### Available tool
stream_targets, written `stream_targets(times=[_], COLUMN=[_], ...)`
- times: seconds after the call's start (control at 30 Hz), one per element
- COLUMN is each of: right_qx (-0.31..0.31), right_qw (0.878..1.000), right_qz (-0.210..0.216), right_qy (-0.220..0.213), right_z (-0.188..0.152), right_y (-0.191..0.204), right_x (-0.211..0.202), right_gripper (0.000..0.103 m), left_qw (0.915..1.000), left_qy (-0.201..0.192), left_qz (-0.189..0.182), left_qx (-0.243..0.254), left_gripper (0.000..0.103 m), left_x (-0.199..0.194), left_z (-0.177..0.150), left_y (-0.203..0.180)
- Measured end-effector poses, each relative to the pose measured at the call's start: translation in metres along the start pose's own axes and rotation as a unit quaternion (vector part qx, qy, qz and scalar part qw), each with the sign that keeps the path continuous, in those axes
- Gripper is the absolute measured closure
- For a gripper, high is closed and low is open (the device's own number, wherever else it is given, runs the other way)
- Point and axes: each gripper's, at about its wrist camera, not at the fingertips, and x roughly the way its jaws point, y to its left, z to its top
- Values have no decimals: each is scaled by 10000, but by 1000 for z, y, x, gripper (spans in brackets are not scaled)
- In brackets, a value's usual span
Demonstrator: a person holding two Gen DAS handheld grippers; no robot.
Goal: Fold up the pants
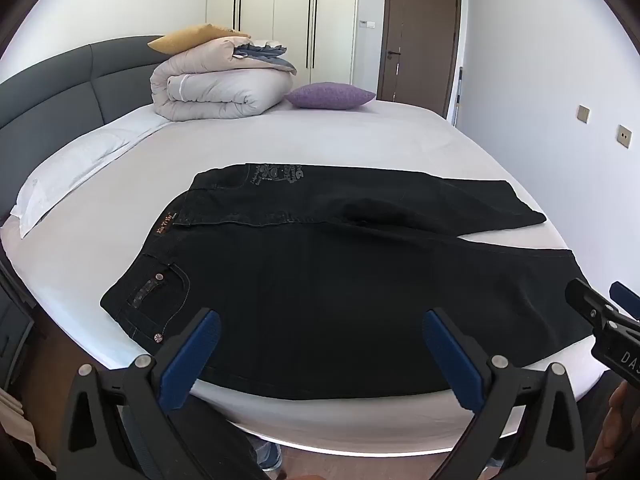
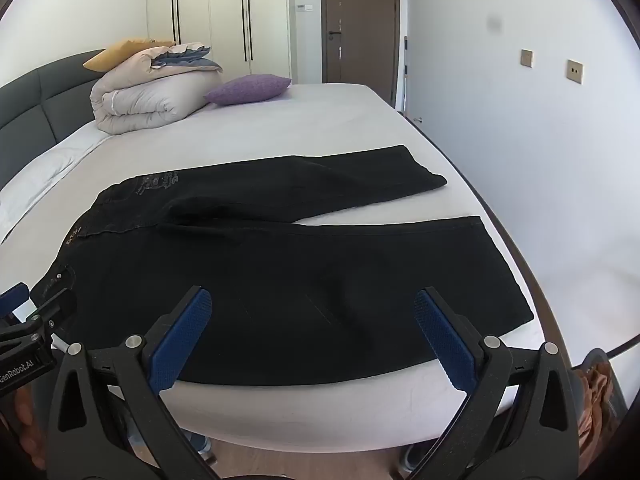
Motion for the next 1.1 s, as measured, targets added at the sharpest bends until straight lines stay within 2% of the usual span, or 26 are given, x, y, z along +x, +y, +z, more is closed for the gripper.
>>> stream_targets(times=[1.1], right_qx=[29], right_qw=[10000], right_qz=[49], right_qy=[82], right_z=[-4], right_y=[-2], right_x=[6], right_gripper=[0], left_qw=[10000], left_qy=[14], left_qz=[31], left_qx=[65], left_gripper=[0], left_x=[1], left_z=[1], left_y=[-1])
